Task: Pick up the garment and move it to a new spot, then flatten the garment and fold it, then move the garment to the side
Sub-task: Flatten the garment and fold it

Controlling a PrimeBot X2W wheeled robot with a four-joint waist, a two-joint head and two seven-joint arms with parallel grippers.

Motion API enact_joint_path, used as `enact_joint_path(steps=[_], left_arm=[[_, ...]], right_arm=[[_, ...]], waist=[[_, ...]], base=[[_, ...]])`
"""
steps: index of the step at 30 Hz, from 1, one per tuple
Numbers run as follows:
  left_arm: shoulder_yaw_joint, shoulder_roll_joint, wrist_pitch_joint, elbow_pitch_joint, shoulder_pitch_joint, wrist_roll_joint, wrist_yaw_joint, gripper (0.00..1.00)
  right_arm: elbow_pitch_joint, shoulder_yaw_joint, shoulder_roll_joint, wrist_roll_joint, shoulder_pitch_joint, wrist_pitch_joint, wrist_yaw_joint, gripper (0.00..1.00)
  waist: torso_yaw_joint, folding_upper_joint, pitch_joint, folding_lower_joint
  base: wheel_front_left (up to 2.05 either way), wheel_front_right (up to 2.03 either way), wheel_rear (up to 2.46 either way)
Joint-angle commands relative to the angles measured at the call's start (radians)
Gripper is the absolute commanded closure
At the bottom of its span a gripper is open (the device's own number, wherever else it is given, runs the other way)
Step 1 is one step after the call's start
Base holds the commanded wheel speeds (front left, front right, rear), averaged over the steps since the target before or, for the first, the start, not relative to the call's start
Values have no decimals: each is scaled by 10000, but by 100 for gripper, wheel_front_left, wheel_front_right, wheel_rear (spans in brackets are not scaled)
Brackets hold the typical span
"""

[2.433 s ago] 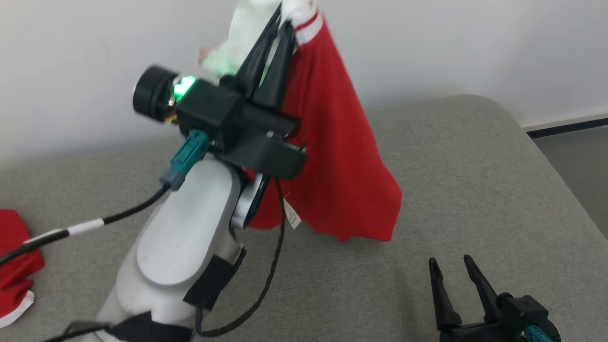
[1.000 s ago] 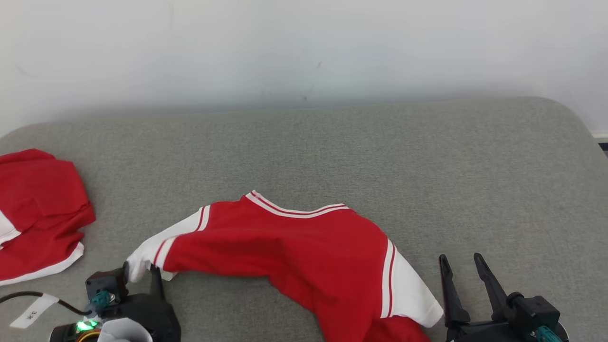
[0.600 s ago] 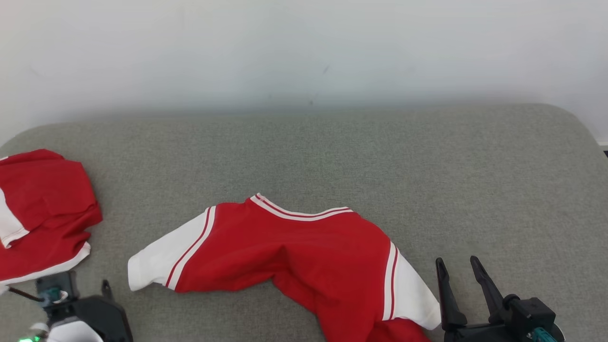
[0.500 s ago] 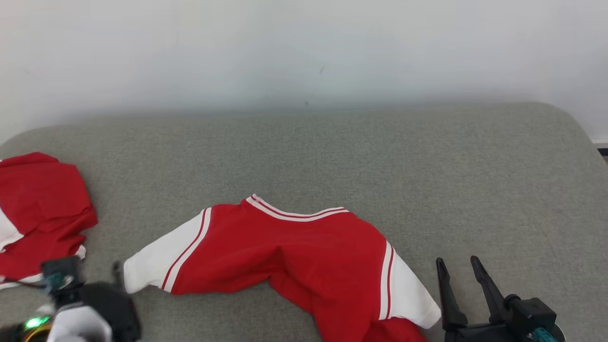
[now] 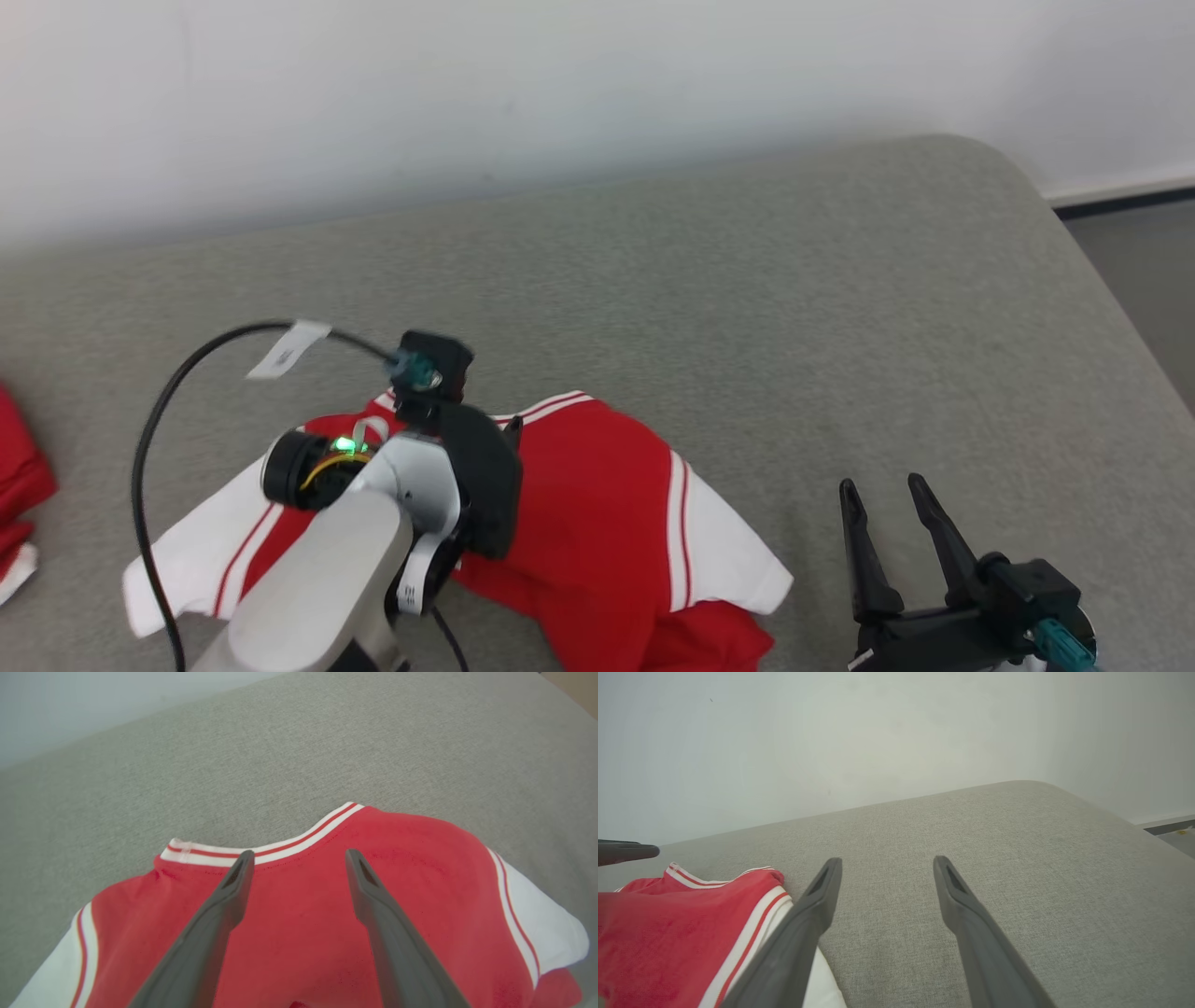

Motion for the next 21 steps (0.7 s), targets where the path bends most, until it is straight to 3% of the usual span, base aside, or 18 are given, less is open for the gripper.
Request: enact_joint_path(steps=[1, 10, 20, 21], left_arm=[[-46, -149, 64, 324, -388, 127, -65, 0], [-426, -752, 723, 2831, -2188, 445, -196, 0], [-806, -952, 1452, 4421, -2719, 439, -462, 0], [-844, -964, 1498, 4501, -2694, 425, -519, 9]], right_arm=[[19, 35, -3, 72, -156, -18, -22, 0], [154, 195, 0, 453, -442, -94, -22, 0], [-4, 145, -1, 683, -522, -99, -22, 0], [-16, 142, -1, 711, -532, -100, -22, 0]], waist=[[-933, 0, 550, 0], [-2222, 0, 1274, 0], [-2501, 0, 1584, 0], [-2483, 0, 1600, 0]], base=[[0, 0, 0], [0, 0, 0], [0, 0, 0], [0, 0, 0]])
